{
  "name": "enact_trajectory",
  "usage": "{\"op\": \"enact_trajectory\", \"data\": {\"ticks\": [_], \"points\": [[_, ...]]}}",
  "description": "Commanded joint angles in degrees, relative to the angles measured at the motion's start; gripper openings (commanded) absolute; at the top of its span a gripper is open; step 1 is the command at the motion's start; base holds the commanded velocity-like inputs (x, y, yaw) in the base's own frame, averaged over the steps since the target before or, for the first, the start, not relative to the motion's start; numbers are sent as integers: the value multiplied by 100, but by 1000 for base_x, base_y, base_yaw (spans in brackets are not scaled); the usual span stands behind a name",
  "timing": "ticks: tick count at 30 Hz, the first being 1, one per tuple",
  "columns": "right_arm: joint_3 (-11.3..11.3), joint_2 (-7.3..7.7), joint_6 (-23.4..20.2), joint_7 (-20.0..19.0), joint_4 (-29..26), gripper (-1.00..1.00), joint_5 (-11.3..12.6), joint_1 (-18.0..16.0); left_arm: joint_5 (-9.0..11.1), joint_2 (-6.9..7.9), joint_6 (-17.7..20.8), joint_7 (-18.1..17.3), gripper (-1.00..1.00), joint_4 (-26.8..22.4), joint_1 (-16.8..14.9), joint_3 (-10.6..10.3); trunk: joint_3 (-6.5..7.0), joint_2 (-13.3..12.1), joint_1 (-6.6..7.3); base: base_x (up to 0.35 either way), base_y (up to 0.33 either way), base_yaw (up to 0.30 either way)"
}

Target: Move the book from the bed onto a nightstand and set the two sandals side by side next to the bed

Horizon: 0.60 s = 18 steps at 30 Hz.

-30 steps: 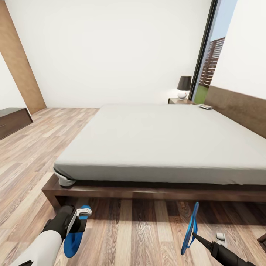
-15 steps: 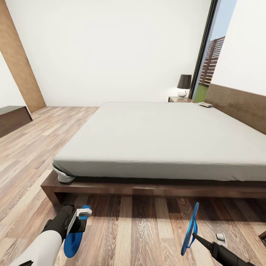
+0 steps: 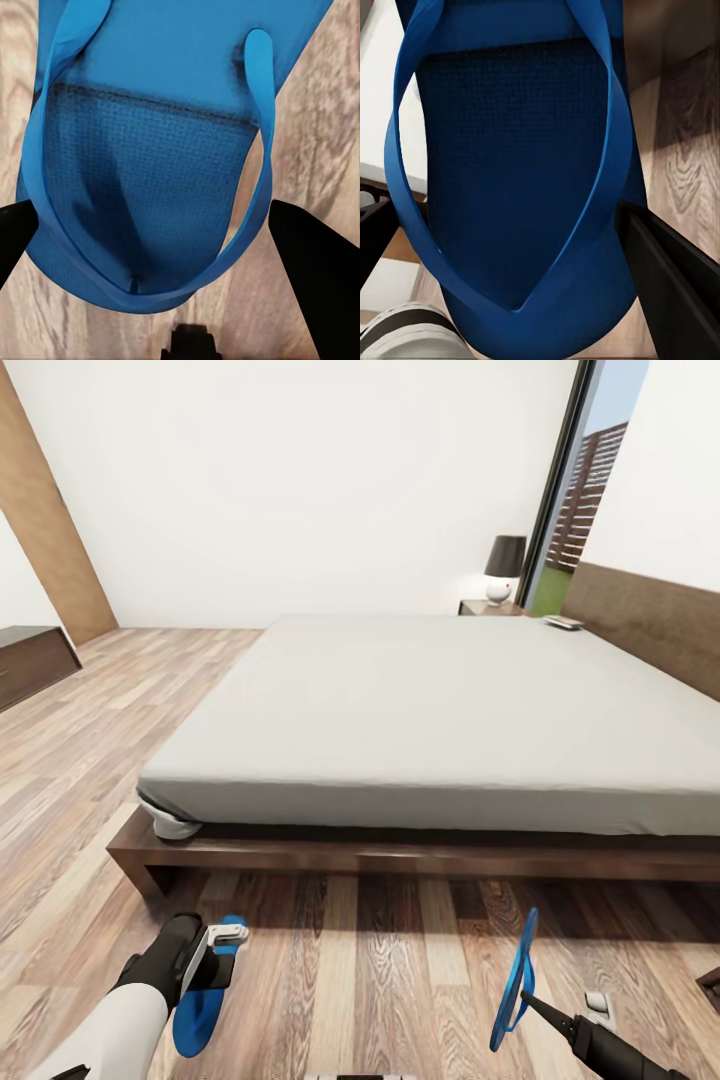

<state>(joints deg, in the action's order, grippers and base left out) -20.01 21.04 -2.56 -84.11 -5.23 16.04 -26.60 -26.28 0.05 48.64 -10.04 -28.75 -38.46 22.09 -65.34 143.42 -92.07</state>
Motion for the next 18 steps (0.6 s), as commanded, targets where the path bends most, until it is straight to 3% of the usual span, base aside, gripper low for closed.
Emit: {"op": "enact_trajectory", "data": {"ticks": [1, 18], "points": [[15, 3, -27, -17, 0, -100, 31, -3, -61, -4, 19, -50, -100, -8, -4, 32, -28, 4, -1, 0, 0, 0], [15, 4, 1, -17, 4, -100, 33, -3, -61, 3, 6, -50, -100, -8, -4, 39, -404, 27, -45, 0, 0, 0]]}}
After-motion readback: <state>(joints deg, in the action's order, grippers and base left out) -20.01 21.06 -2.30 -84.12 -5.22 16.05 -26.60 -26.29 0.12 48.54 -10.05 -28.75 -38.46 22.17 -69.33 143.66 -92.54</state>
